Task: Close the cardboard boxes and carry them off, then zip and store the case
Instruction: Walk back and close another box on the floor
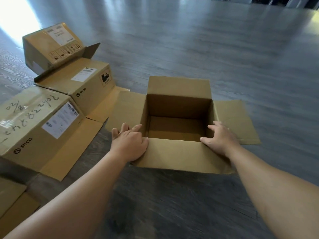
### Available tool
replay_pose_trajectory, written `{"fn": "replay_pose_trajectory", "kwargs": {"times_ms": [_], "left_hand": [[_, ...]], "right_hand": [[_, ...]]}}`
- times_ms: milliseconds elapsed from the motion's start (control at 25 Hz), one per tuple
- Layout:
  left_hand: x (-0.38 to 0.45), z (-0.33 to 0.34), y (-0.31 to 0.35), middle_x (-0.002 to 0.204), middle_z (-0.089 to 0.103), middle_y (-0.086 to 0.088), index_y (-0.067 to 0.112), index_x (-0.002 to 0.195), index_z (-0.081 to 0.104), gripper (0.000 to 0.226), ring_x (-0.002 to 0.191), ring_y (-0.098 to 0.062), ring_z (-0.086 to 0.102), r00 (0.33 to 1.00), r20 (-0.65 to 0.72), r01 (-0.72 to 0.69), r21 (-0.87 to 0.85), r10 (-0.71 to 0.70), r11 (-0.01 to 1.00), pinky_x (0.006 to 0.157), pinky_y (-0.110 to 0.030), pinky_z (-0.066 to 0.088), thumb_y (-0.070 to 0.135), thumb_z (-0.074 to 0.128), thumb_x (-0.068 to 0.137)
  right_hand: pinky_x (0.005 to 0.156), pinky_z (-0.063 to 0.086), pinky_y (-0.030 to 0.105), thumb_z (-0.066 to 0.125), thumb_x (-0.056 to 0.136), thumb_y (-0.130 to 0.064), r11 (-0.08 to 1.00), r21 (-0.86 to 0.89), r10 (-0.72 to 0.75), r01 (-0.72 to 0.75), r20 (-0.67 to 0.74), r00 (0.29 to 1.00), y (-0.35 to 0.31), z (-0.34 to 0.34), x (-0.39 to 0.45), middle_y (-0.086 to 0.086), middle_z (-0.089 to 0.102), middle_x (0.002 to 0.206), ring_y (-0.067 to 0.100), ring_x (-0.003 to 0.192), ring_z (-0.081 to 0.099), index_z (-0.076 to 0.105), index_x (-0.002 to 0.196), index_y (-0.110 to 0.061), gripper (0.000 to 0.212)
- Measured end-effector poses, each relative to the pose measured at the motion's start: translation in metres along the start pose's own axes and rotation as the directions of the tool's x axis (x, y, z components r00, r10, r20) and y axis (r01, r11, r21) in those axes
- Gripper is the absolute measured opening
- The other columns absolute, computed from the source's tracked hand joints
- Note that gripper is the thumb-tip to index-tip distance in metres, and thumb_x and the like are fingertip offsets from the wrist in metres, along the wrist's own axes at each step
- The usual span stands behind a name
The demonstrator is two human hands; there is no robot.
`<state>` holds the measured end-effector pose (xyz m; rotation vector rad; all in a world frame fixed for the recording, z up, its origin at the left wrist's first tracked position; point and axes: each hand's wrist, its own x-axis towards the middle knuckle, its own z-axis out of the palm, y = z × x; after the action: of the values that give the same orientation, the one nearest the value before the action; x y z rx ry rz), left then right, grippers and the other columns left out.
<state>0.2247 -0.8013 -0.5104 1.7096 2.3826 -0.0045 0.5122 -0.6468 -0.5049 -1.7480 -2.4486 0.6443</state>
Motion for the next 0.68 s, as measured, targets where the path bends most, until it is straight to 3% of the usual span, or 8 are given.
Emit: {"fn": "replay_pose_trajectory", "kwargs": {"times_ms": [240, 400, 520, 680], "left_hand": [[-0.037, -0.01, -0.078, 0.156, 0.034, 0.015, 0.028, 0.088, 0.073, 0.057, 0.129, -0.019, 0.027, 0.987, -0.055, 0.151, 0.014, -0.15, 0.988, 0.104, -0.053, 0.026, 0.062, 0.027, 0.092], [-0.048, -0.013, -0.116, 0.152, 0.036, 0.006, 0.034, 0.113, 0.071, 0.055, 0.134, -0.025, 0.023, 0.973, -0.07, 0.22, -0.023, -0.221, 0.975, 0.109, -0.056, 0.021, 0.064, 0.031, 0.09], [-0.05, -0.011, -0.135, 0.162, 0.023, 0.002, 0.043, 0.132, 0.052, 0.051, 0.146, -0.033, 0.009, 0.963, -0.054, 0.262, -0.066, -0.265, 0.963, 0.11, -0.059, 0.014, 0.067, 0.036, 0.09], [-0.05, -0.005, -0.143, 0.163, 0.016, -0.014, 0.043, 0.135, 0.039, 0.055, 0.146, -0.045, 0.008, 0.912, -0.013, 0.406, -0.115, -0.41, 0.907, 0.112, -0.065, 0.013, 0.07, 0.039, 0.087]], "right_hand": [[0.124, 0.011, 0.049, 0.061, 0.094, -0.036, 0.984, -0.073, -0.164, 0.165, 0.012, 0.986, -0.056, 0.032, 0.004, 0.0, 0.025, 0.167, 0.02, 0.156, 0.013, 0.044, 0.152, -0.02, 0.062], [0.123, 0.01, 0.058, 0.059, 0.091, -0.023, 0.983, -0.119, -0.144, 0.137, -0.055, 0.988, -0.084, 0.048, 0.002, 0.003, 0.026, 0.166, 0.023, 0.156, 0.014, 0.038, 0.155, -0.022, 0.067], [0.12, 0.013, 0.063, 0.059, 0.093, -0.031, 0.989, -0.134, -0.078, 0.064, -0.103, 0.992, -0.08, 0.048, 0.0, 0.005, 0.026, 0.166, 0.026, 0.155, 0.016, 0.035, 0.156, -0.022, 0.068], [0.117, 0.02, 0.067, 0.055, 0.093, -0.059, 0.987, -0.157, 0.012, -0.026, -0.092, 0.996, -0.064, 0.044, -0.006, 0.007, 0.024, 0.166, 0.032, 0.154, 0.016, 0.033, 0.157, -0.025, 0.076]]}}
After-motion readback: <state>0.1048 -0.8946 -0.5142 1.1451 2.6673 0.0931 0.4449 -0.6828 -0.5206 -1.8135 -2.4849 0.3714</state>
